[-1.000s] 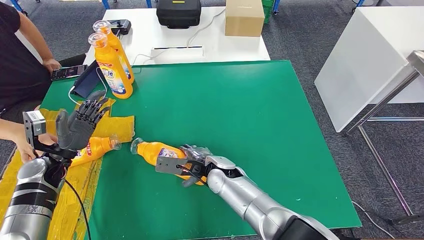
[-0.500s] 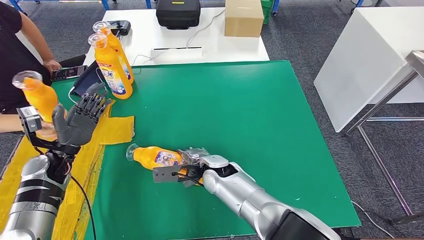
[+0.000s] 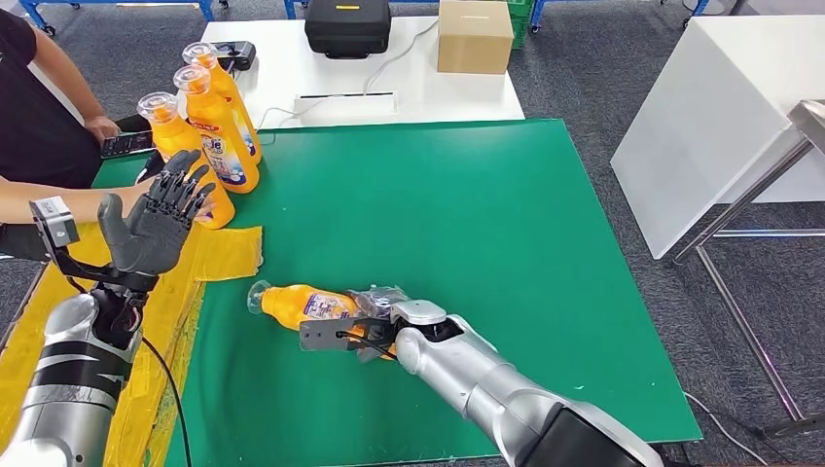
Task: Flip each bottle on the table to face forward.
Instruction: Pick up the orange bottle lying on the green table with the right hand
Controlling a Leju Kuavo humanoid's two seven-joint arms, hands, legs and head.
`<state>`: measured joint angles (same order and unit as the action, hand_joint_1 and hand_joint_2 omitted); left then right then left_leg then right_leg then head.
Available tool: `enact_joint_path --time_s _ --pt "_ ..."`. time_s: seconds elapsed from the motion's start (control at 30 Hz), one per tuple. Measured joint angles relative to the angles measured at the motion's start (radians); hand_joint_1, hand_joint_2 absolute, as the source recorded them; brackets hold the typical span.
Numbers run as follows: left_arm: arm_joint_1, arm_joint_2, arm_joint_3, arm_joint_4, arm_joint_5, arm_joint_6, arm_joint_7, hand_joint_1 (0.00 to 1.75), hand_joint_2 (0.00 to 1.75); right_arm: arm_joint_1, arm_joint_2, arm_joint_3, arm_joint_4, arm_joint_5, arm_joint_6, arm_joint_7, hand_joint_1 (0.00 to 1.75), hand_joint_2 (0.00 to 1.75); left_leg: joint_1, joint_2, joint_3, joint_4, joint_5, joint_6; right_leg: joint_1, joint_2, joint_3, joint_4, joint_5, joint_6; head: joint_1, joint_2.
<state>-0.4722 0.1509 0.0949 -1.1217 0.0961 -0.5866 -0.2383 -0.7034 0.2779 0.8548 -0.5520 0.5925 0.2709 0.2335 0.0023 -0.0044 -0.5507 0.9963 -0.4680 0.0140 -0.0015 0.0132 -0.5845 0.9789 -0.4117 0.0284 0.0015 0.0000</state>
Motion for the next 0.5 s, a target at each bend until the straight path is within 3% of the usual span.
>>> enact_joint_path --time_s 0.03,0.17,0.3,0.5 --pt "0.009 -0.001 0.007 -0.009 0.009 0.018 0.016 0.0 0.0 0.009 -0.004 -0.015 -0.009 -0.015 -0.037 -0.008 1.75 1.75 0.0 0.0 0.0 0.0 0.0 0.0 0.0 0.0 0.0 0.0 0.0 0.0 0.0 0.0" --pt "0.098 -0.014 0.057 -0.102 0.095 0.081 0.108 0.0 1.75 0.091 -0.039 -0.107 -0.167 -0.075 -0.176 -0.032 1.75 1.75 0.0 0.001 -0.001 0.0 0.0 0.0 0.0 0.001 -0.002 0.0 0.0 0.0 0.0 0.0" --pt "0.212 -0.047 0.106 -0.228 0.218 0.148 0.202 0.0 1.75 0.184 -0.076 -0.185 -0.452 -0.13 -0.213 -0.032 1.75 1.75 0.0 0.001 -0.006 0.0 -0.001 0.0 0.0 0.002 -0.007 0.0 0.0 0.0 0.0 0.0" --pt "0.337 -0.091 0.113 -0.371 0.4 0.209 0.301 0.0 1.75 0.266 -0.113 -0.202 -0.752 -0.148 -0.234 -0.037 1.75 1.75 0.0 0.0 -0.009 0.0 -0.001 0.0 0.0 0.001 -0.009 -0.001 -0.001 0.0 0.0 0.0"
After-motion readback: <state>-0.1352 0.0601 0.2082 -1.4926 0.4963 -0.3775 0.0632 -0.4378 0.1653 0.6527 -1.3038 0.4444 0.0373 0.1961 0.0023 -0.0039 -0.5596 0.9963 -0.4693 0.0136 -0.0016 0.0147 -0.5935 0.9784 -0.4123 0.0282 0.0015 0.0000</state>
